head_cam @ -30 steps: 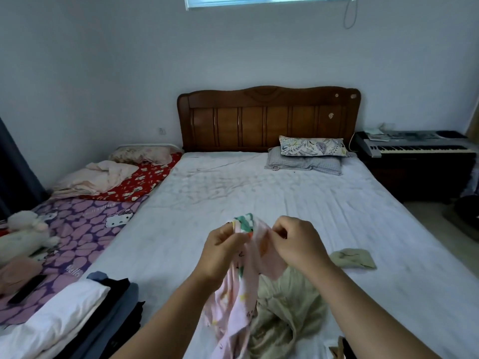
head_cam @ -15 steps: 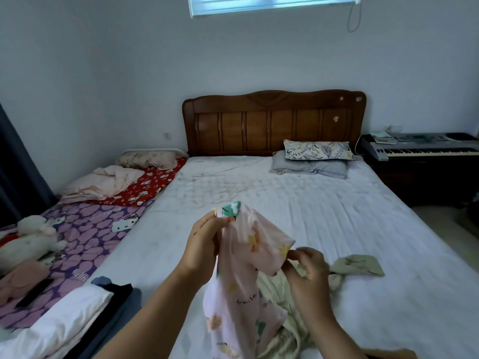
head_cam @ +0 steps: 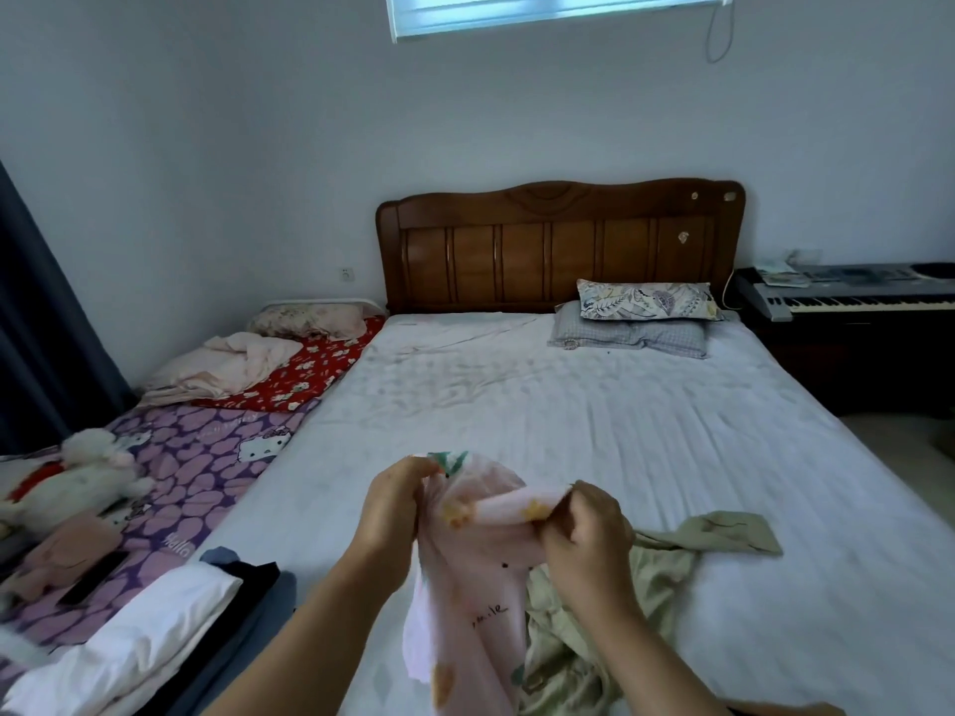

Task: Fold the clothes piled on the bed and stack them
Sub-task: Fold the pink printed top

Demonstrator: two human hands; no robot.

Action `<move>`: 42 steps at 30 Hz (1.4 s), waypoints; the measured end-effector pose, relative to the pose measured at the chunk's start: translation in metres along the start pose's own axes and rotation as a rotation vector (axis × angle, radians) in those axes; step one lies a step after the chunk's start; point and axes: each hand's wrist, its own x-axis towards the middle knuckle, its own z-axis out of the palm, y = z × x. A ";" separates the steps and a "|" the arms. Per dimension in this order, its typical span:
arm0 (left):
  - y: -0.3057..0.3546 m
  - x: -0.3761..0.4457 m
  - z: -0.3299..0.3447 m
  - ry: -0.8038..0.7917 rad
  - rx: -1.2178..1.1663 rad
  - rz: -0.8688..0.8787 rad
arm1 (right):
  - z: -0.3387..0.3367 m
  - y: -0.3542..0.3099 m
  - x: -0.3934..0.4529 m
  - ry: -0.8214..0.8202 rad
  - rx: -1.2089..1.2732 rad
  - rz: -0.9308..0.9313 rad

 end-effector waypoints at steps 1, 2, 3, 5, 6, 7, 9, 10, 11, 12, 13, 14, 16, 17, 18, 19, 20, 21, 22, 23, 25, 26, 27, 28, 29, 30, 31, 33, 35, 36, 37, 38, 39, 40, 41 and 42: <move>-0.006 0.008 -0.008 0.092 0.167 0.026 | -0.005 0.001 0.001 0.026 0.023 0.011; -0.012 0.016 -0.016 0.182 0.338 0.047 | -0.011 0.001 0.004 0.048 0.047 -0.001; -0.018 0.021 -0.022 0.256 0.497 0.067 | -0.016 0.003 0.006 0.063 0.081 -0.006; -0.023 0.020 -0.029 0.335 0.772 0.123 | -0.026 0.001 0.011 0.012 0.166 0.073; -0.025 0.019 -0.030 0.355 0.829 0.149 | -0.031 -0.001 0.013 -0.042 0.210 0.126; -0.025 0.014 -0.029 0.362 0.833 0.162 | -0.035 -0.001 0.014 -0.093 0.255 0.166; -0.026 0.005 -0.018 0.261 0.757 0.206 | -0.040 -0.006 0.016 -0.159 0.301 0.219; -0.024 -0.002 -0.009 0.167 0.699 0.253 | -0.041 -0.010 0.016 -0.173 0.326 0.231; -0.023 -0.009 0.000 0.065 0.663 0.309 | -0.041 -0.013 0.015 -0.177 0.348 0.236; -0.022 -0.018 0.010 -0.030 0.667 0.365 | -0.040 -0.018 0.015 -0.182 0.364 0.237; -0.022 -0.026 0.018 -0.128 0.708 0.415 | -0.038 -0.022 0.015 -0.176 0.379 0.233; -0.024 -0.032 0.026 -0.194 0.758 0.444 | -0.038 -0.026 0.014 -0.173 0.396 0.228; -0.027 -0.040 0.039 -0.197 0.765 0.453 | -0.039 -0.033 0.014 -0.188 0.467 0.226; -0.027 -0.042 0.044 -0.174 0.715 0.439 | -0.040 -0.034 0.013 -0.199 0.543 0.234; -0.028 -0.041 0.046 -0.156 0.652 0.399 | -0.042 -0.035 0.011 -0.207 0.633 0.259; -0.027 -0.041 0.048 -0.169 0.591 0.353 | -0.045 -0.033 0.011 -0.195 0.681 0.295; -0.027 -0.041 0.048 -0.185 0.543 0.323 | -0.048 -0.030 0.011 -0.172 0.676 0.321; -0.028 -0.040 0.046 -0.198 0.502 0.295 | -0.051 -0.026 0.011 -0.150 0.616 0.331; -0.029 -0.041 0.046 -0.199 0.453 0.277 | -0.054 -0.022 0.010 -0.155 0.557 0.335; -0.029 -0.042 0.045 -0.193 0.405 0.255 | -0.056 -0.019 0.009 -0.196 0.505 0.347; -0.030 -0.043 0.046 -0.171 0.312 0.193 | -0.057 -0.018 0.007 -0.312 0.484 0.389; -0.029 -0.044 0.047 -0.168 0.261 0.154 | -0.057 -0.018 0.005 -0.341 0.455 0.376; -0.027 -0.046 0.048 -0.164 0.203 0.111 | -0.056 -0.018 0.002 -0.343 0.403 0.334; -0.025 -0.048 0.049 -0.149 0.153 0.077 | -0.054 -0.018 0.001 -0.324 0.369 0.304; -0.023 -0.050 0.050 -0.122 0.111 0.050 | -0.052 -0.019 0.000 -0.283 0.345 0.291; -0.023 -0.051 0.051 -0.090 0.098 0.047 | -0.051 -0.019 0.001 -0.236 0.328 0.292; -0.024 -0.054 0.051 -0.065 0.106 0.059 | -0.051 -0.019 0.001 -0.199 0.312 0.299; -0.027 -0.058 0.050 -0.066 0.176 0.125 | -0.051 -0.020 0.003 -0.190 0.297 0.312; -0.026 -0.062 0.052 -0.096 0.292 0.191 | -0.050 -0.024 0.003 -0.231 0.391 0.354; -0.028 -0.060 0.051 -0.092 0.336 0.190 | -0.049 -0.025 0.002 -0.218 0.506 0.399; -0.027 -0.059 0.050 -0.074 0.335 0.151 | -0.049 -0.026 0.002 -0.186 0.675 0.480; -0.025 -0.057 0.049 -0.062 0.300 0.099 | -0.049 -0.027 0.004 -0.151 0.878 0.590; -0.025 -0.055 0.047 -0.063 0.240 0.041 | -0.050 -0.029 0.004 -0.126 1.070 0.695; -0.023 -0.054 0.046 -0.086 0.169 -0.007 | -0.050 -0.028 0.005 -0.103 1.199 0.777; -0.021 -0.055 0.046 -0.117 0.110 -0.050 | -0.049 -0.028 0.005 -0.086 1.244 0.825; -0.019 -0.057 0.046 -0.141 0.082 -0.065 | -0.048 -0.026 0.003 -0.084 1.166 0.823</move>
